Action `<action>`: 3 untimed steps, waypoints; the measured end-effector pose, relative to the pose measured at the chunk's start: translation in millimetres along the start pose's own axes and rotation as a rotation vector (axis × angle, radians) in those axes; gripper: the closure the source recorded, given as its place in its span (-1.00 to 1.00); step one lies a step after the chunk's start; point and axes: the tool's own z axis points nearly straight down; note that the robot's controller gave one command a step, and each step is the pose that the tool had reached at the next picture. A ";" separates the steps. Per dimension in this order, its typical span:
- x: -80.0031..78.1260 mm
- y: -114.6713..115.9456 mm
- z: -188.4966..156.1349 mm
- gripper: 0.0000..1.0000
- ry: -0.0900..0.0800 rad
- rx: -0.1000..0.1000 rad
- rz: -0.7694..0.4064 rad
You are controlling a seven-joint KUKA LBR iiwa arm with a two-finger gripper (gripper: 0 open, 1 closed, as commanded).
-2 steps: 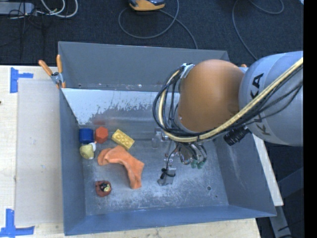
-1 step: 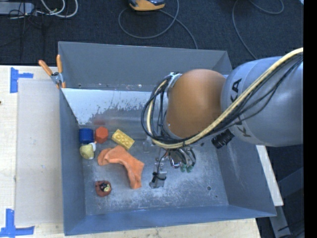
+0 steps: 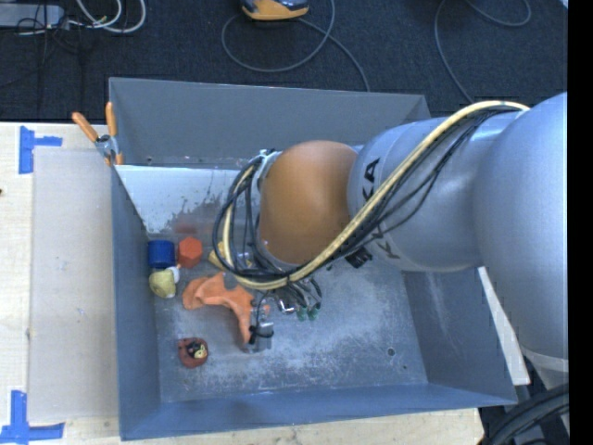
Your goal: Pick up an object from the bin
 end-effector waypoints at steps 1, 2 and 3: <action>10.7 13.4 26.1 1.00 0.002 0.001 0.212; 10.6 13.0 26.1 -1.00 0.002 0.001 0.214; 10.6 13.0 26.1 -1.00 0.002 0.001 0.214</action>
Offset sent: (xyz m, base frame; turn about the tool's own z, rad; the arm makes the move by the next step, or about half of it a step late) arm 0.0000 0.0000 0.0000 0.0000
